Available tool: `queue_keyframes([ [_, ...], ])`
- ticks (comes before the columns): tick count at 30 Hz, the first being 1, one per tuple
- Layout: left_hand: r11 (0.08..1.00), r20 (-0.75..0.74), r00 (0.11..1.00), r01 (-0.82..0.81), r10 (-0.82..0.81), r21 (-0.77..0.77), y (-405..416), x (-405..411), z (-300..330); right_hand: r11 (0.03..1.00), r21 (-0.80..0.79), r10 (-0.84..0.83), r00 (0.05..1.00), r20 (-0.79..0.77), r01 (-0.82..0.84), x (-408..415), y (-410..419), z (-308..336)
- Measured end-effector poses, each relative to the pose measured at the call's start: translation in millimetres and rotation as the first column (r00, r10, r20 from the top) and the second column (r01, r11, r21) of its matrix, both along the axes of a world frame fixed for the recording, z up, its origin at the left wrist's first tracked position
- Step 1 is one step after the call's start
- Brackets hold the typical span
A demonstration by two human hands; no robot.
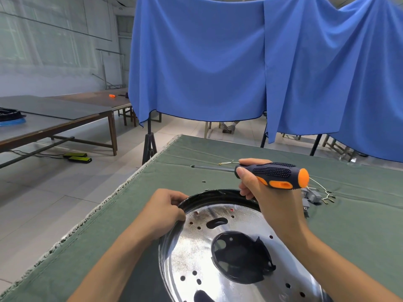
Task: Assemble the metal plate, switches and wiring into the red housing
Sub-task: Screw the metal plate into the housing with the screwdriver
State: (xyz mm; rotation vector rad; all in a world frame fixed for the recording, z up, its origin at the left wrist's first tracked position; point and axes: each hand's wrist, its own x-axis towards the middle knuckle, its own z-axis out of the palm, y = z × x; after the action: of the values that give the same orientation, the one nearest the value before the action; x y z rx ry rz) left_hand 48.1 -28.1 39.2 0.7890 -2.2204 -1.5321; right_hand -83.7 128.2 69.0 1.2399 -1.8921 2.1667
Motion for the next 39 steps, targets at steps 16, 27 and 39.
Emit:
queue_keyframes([
  [16,1.000,0.021,0.999,-0.025,0.026,-0.001,-2.3,-1.4,2.1,1.000,-0.003,-0.030,0.999,-0.015,0.029,0.8,-5.3,-1.0],
  [27,0.999,0.036,0.999,-0.012,0.014,-0.053,-2.0,-0.2,1.5,0.984,-0.146,-0.110,0.992,-0.060,0.100,7.6,-2.8,24.7],
  [39,0.999,0.018,1.000,-0.015,0.016,-0.050,4.2,0.3,1.8,0.944,-0.169,-0.300,0.950,-0.086,0.283,9.6,8.6,50.5],
])
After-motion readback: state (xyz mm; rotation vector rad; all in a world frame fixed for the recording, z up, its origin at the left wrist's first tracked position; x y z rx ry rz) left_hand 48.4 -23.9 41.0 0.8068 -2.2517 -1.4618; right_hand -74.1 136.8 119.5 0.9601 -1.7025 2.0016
